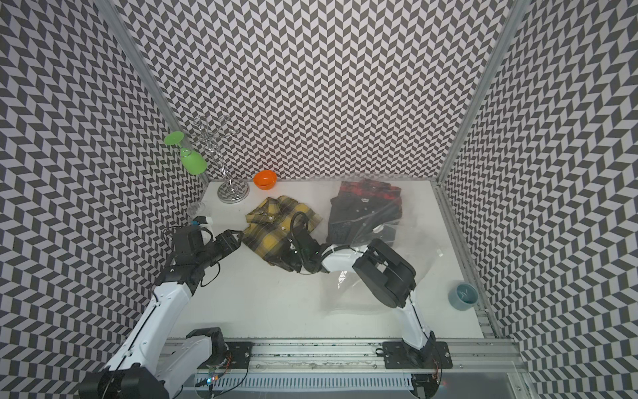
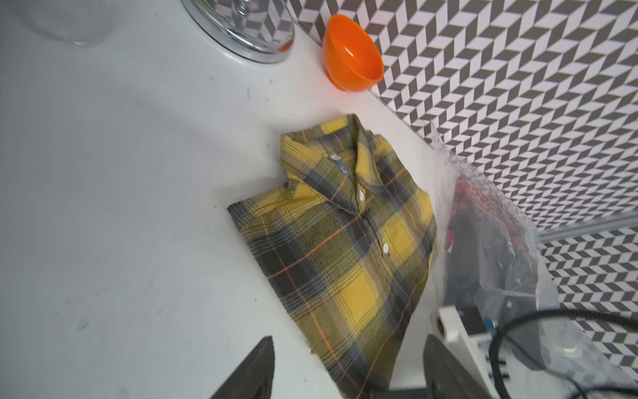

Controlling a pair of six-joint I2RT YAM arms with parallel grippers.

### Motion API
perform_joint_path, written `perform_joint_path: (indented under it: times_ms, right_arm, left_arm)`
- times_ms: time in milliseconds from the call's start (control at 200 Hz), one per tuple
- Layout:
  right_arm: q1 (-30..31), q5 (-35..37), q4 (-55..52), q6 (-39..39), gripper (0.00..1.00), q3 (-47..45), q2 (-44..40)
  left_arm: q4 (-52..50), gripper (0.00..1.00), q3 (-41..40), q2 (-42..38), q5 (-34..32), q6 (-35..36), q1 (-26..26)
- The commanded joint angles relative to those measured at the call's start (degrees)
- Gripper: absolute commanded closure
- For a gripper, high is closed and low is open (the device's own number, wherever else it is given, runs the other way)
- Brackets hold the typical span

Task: Place the folded shirt into the vacuum bag
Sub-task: Adjust the shirt at the center of the board.

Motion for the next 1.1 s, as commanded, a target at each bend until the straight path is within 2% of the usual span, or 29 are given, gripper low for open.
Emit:
perform_joint_path:
  times_ms: [0, 70, 150, 260, 366, 511, 531, 546, 666, 786, 951, 1007, 1097]
  right_arm:
    - [1.9, 2.3, 7.6, 2.3, 0.62, -1.5, -5.2]
    - [0.9, 5.4, 3.5, -4.5, 0.57, -0.1, -8.0]
    - [-0.6, 7.1, -8.8, -17.3, 0.51, 8.7, -8.3]
    - [-4.6, 12.0, -25.0, -33.2, 0.46, 20.7, -4.1]
    - [-10.4, 13.4, -32.7, -40.4, 0.46, 27.4, 1.3]
    - [-13.6, 14.3, -40.7, -41.7, 0.47, 39.3, 10.1]
    - [-13.6, 20.8, -41.1, -46.2, 0.48, 40.6, 11.1]
    - [-13.6, 22.4, -41.3, -47.2, 0.49, 41.6, 11.9]
    - [-13.5, 25.1, -39.3, -46.8, 0.50, 45.7, 16.6]
    - [-12.9, 24.1, -37.3, -45.4, 0.51, 46.1, 20.1]
    - [-10.8, 19.8, -41.4, -43.4, 0.53, 45.5, 23.4]
    - [-8.8, 19.5, -41.9, -42.3, 0.53, 43.2, 22.8]
    - [-4.9, 17.6, -38.2, -40.1, 0.53, 34.1, 18.7]
  left_arm:
    - [-3.3, 0.31, 3.1, -1.9, -3.4, 0.4, 1.6]
    - [-3.5, 0.31, 3.4, -2.0, -4.8, -0.2, 1.7]
    - [-1.8, 0.31, 2.2, -1.6, -4.8, -1.5, 1.7]
    - [0.6, 0.28, 0.9, 0.5, -2.1, -4.2, 1.7]
    - [2.6, 0.29, 0.0, 2.0, -1.1, -6.9, -0.5]
    - [3.1, 0.29, 0.4, 3.0, -4.4, -8.1, -5.4]
    - [3.2, 0.29, 0.4, 3.1, -4.7, -8.2, -6.0]
    - [3.3, 0.29, 0.4, 3.2, -4.9, -8.3, -6.2]
    - [2.9, 0.29, 0.5, 4.1, -6.8, -8.6, -8.2]
    - [1.8, 0.28, 0.9, 3.4, -14.2, -7.1, -12.4]
    - [3.5, 0.28, -1.5, 3.4, -14.6, -8.6, -12.3]
    - [4.3, 0.28, -2.4, 3.3, -14.9, -9.3, -12.0]
    - [5.8, 0.28, -3.3, 3.3, -14.6, -10.1, -11.0]
